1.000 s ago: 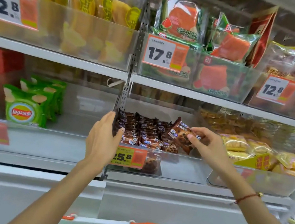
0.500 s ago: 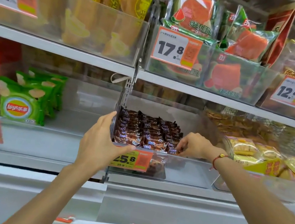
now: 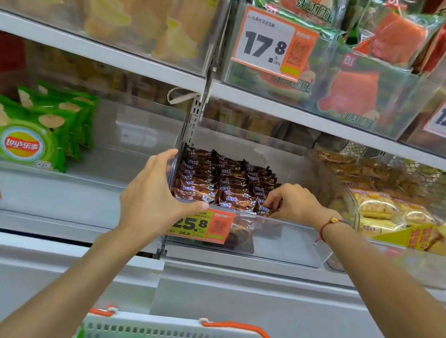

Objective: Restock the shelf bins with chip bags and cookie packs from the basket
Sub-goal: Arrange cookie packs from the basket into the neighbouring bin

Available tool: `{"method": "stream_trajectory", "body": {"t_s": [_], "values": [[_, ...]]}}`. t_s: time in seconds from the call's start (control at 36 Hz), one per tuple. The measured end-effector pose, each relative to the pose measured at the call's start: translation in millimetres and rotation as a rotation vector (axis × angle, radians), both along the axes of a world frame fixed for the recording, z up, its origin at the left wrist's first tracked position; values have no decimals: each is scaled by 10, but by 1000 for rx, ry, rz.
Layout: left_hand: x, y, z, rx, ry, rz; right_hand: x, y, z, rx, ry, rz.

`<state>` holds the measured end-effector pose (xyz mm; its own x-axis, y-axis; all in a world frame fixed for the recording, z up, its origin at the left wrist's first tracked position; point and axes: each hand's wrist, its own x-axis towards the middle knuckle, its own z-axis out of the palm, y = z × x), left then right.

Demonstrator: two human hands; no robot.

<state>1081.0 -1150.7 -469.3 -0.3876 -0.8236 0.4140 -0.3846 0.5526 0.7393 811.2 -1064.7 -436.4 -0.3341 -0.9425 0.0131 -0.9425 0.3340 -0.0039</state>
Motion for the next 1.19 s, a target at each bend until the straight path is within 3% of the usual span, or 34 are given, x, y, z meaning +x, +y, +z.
{"method": "stream_trajectory", "body": {"t_s": [0.19, 0.25, 0.33, 0.39, 0.56, 0.78, 0.86, 0.97, 1.03, 1.08, 1.19], "values": [[-1, 1, 7, -7, -19, 7, 58, 154, 141, -30, -92, -32], [-1, 2, 6, -12, -20, 8, 93, 302, 177, -213, -40, -40], [-5, 2, -3, -14, -18, 6, 383, 663, 99, -596, -136, 55], [-8, 0, -16, -17, -12, 1, 661, 909, -43, -654, -205, 130], [-4, 10, -59, -17, -6, -36, 942, 1139, -883, -277, -379, 29], [151, 18, -157, -107, 25, -37, 1205, 852, -1781, 608, -462, -42], [206, 121, -192, -225, 66, 27, 1387, 848, -2127, 709, -470, -85], [259, 390, -360, -582, 40, -39, 1549, 937, -2517, 704, -468, -143], [240, 529, -532, -550, -139, -218, 1610, 1011, -2659, 734, -459, -170], [171, 621, -764, -406, -430, -362, 1641, 1088, -2806, 792, -442, -192], [10, 755, -1287, -132, -817, -502, 1672, 1198, -3034, 751, -368, -258]]}}
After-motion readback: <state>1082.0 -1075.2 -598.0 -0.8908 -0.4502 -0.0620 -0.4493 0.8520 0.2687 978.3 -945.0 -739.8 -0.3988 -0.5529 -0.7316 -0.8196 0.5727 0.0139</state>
